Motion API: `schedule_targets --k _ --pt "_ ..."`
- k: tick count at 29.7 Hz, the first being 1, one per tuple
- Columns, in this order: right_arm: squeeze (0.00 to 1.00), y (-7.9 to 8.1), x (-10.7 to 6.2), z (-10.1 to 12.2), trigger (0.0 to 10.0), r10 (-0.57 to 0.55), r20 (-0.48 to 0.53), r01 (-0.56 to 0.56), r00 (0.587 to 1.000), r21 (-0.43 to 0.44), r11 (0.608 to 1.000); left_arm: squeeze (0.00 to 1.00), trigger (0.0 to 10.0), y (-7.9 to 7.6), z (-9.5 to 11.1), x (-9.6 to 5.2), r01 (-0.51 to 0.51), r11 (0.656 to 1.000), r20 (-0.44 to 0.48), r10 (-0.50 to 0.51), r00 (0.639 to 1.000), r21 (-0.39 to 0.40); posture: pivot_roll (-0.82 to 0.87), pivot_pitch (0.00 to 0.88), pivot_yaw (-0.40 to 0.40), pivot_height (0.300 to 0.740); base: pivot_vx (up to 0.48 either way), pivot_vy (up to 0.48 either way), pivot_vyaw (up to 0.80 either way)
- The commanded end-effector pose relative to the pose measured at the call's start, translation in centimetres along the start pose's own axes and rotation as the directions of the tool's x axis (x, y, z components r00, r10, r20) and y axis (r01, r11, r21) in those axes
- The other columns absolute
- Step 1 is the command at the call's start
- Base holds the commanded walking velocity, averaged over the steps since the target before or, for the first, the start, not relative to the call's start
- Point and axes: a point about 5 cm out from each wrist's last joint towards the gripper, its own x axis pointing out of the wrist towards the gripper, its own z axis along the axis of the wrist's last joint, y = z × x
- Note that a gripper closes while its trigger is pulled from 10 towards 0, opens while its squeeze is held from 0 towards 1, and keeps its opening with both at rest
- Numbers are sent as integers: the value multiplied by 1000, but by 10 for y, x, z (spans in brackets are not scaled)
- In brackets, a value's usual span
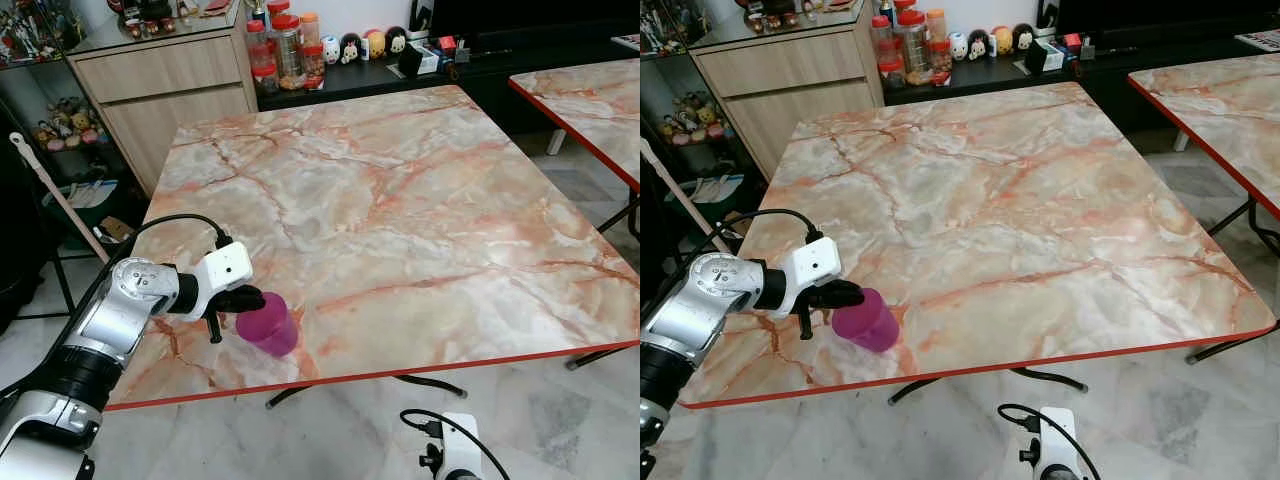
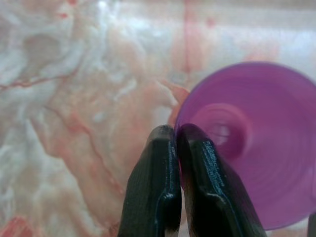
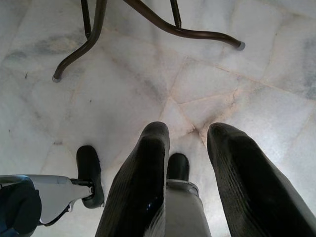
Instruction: Setting the table
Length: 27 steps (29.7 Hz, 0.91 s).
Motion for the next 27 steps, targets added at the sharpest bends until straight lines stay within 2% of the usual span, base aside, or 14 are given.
schedule_targets --k 1,6,9,11,12,13,14,15,16,19,20,21,22,27 --pt "0 4 1 2 10000 10 -1 -10 1000 0 1000 0 0 1 -4 -3 -15 999 0 15 1000 -28 99 22 99 740 0 0 0" --pt "0 4 1 3 10000 10 0 -10 1000 1 1000 0 0 13 3 -2 -183 965 168 216 962 -189 99 21 99 740 0 0 0" --pt "0 4 1 2 10000 10 -3 -10 1000 -1 1000 0 0 22 5 -3 -294 900 245 379 892 -321 99 23 96 740 0 0 0" --pt "0 2 0 1 10000 9 -6 -9 1000 -6 1000 0 0 29 4 -5 -462 745 242 619 747 -481 101 28 88 740 0 0 0" --pt "0 2 0 1 10000 10 -6 -10 1000 -12 1000 0 2078 28 3 -5 -479 677 248 688 682 -559 104 29 82 740 0 0 0" --pt "0 1 0 1 10000 10 -7 -10 1000 -15 1000 0 2078 28 3 -5 -485 655 252 710 658 -578 104 29 82 740 0 0 0" --pt "0 1 0 1 10000 10 -7 -10 1000 -19 1000 0 6549 25 2 -4 -488 616 240 739 629 -618 104 31 80 740 0 0 0" --pt "0 1 0 1 10000 10 -7 -10 1000 -19 1000 0 6549 25 2 -4 -488 616 240 739 629 -618 104 31 80 740 0 0 0" --pt "0 0 0 1 10000 9 -7 -10 1000 -21 1000 0 10000 20 1 -2 -480 559 225 776 589 -676 105 31 79 740 0 0 0" --pt "0 0 0 0 10000 9 -7 -9 1000 -21 1000 0 10000 18 1 -1 -475 541 220 788 575 -694 105 31 79 740 0 0 0" --pt "0 -2 0 1 10000 9 -5 -9 1000 -27 1000 0 10000 6 -1 5 -488 462 189 840 509 -740 112 38 59 740 0 0 0" --pt "0 -4 0 1 10000 12 -2 -12 1000 -42 999 0 10000 -13 -1 15 -488 319 121 911 394 -812 120 42 49 740 0 0 0" --pt "0 -5 0 1 10000 13 -1 -13 1000 -46 999 0 10000 -19 -1 17 -491 283 101 926 365 -824 120 42 49 740 0 0 0" --pt "0 -2 1 5 10000 29 10 -29 1000 -65 997 0 10000 -17 18 24 -527 213 74 959 272 -823 122 53 36 740 0 0 0"
